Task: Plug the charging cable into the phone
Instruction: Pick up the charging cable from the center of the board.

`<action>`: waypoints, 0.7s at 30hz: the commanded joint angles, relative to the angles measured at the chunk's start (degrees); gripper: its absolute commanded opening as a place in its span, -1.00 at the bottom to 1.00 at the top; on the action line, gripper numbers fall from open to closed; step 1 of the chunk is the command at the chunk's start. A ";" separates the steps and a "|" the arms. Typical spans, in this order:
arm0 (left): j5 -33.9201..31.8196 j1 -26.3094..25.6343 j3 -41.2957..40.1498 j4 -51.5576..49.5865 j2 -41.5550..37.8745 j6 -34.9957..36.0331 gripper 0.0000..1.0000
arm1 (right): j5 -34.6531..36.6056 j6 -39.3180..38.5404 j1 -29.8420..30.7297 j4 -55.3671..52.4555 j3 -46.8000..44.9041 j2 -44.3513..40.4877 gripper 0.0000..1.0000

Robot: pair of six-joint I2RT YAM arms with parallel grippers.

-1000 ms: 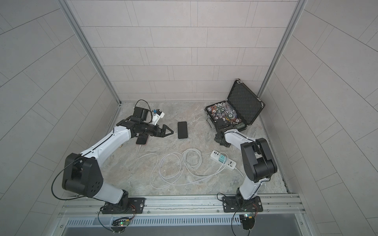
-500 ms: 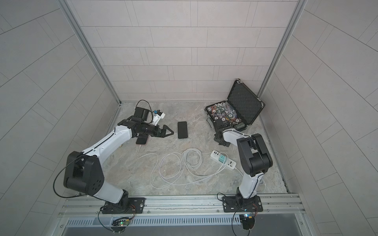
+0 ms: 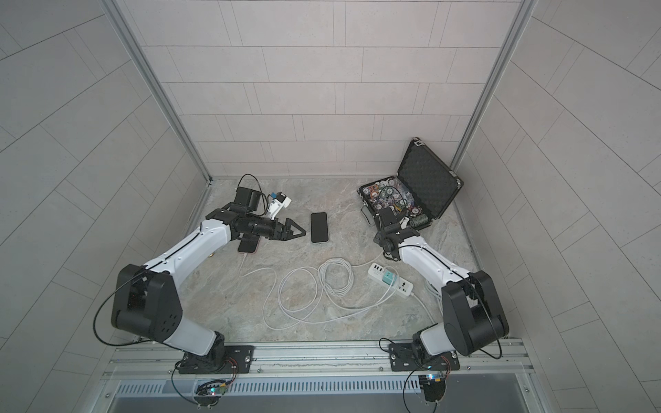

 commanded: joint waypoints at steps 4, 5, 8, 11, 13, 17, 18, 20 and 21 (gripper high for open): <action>11.17 -0.07 -2.61 4.94 -1.20 -1.88 0.85 | -5.77 0.10 7.75 6.18 6.09 0.25 -1.00; 13.23 0.05 -3.40 6.65 -1.44 -2.16 0.84 | -7.45 0.58 9.16 7.52 7.33 1.31 -1.00; 16.59 -0.09 -6.03 12.00 -2.16 -3.73 0.75 | -11.47 1.46 13.74 10.13 11.87 4.94 -1.00; 17.41 -0.03 -8.45 16.55 -3.08 -4.43 0.67 | -12.45 2.15 17.87 11.28 16.07 7.84 -1.00; 17.93 0.04 -10.37 18.80 -3.76 -3.71 0.66 | -15.49 4.36 19.38 15.12 16.57 9.34 -1.00; 15.46 0.80 -15.12 28.58 -3.87 -7.35 0.50 | -22.51 8.51 21.14 20.19 19.20 13.24 -1.00; 13.89 0.96 -15.78 29.77 -3.89 -7.85 0.43 | -22.97 8.38 21.59 19.86 20.05 13.85 -1.00; 10.70 1.47 -15.75 29.02 -3.82 -6.78 0.34 | -23.12 8.22 22.30 19.42 21.08 14.38 -1.00; 9.95 1.84 -15.55 28.66 -3.82 -6.37 0.33 | -23.08 8.09 22.62 19.41 21.10 14.40 -1.00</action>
